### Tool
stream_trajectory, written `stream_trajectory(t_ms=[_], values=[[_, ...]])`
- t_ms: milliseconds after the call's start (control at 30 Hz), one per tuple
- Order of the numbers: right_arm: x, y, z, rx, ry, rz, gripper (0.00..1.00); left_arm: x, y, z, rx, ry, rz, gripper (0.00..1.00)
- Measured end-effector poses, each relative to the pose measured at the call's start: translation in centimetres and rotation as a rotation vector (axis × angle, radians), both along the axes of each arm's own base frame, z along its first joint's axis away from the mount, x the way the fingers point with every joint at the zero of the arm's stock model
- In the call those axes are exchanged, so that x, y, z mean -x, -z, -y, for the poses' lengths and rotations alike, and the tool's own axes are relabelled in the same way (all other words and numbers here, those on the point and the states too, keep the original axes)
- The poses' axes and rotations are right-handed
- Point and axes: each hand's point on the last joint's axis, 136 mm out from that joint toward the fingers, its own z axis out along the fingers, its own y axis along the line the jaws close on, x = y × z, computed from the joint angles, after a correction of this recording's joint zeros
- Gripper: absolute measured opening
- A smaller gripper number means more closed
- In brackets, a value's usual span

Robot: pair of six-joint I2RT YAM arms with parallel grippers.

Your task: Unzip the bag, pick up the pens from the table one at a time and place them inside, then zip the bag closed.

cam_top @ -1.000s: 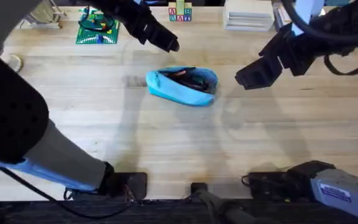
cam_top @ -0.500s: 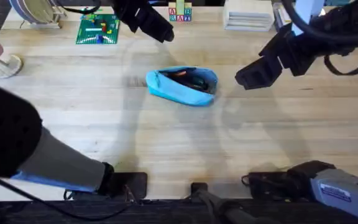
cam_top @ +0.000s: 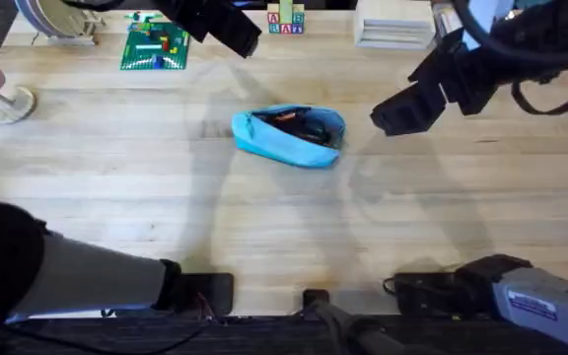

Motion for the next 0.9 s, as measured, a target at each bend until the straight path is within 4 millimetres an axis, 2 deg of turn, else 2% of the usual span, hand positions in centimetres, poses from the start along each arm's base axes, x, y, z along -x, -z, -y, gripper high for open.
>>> stream_trajectory(t_ms=[200, 400, 633, 900], values=[[0.0, 0.0, -0.1, -0.003, -0.002, -0.001, 0.998, 1.2, -2.1, -1.2, -0.029, -0.091, 0.038, 0.996], [-0.3, -0.3, -0.2, -0.012, 0.005, 0.014, 0.998, 3.5, -4.7, -2.3, -0.043, -0.170, 0.086, 0.996], [-1.4, -1.0, -0.4, -0.078, 0.112, 0.009, 0.997, 5.9, -4.6, -3.0, -0.055, -0.231, 0.016, 0.998], [-1.4, -1.5, 0.2, -0.050, 0.229, 0.029, 0.998, 6.2, -5.4, -3.3, -0.027, -0.286, 0.072, 0.998]])
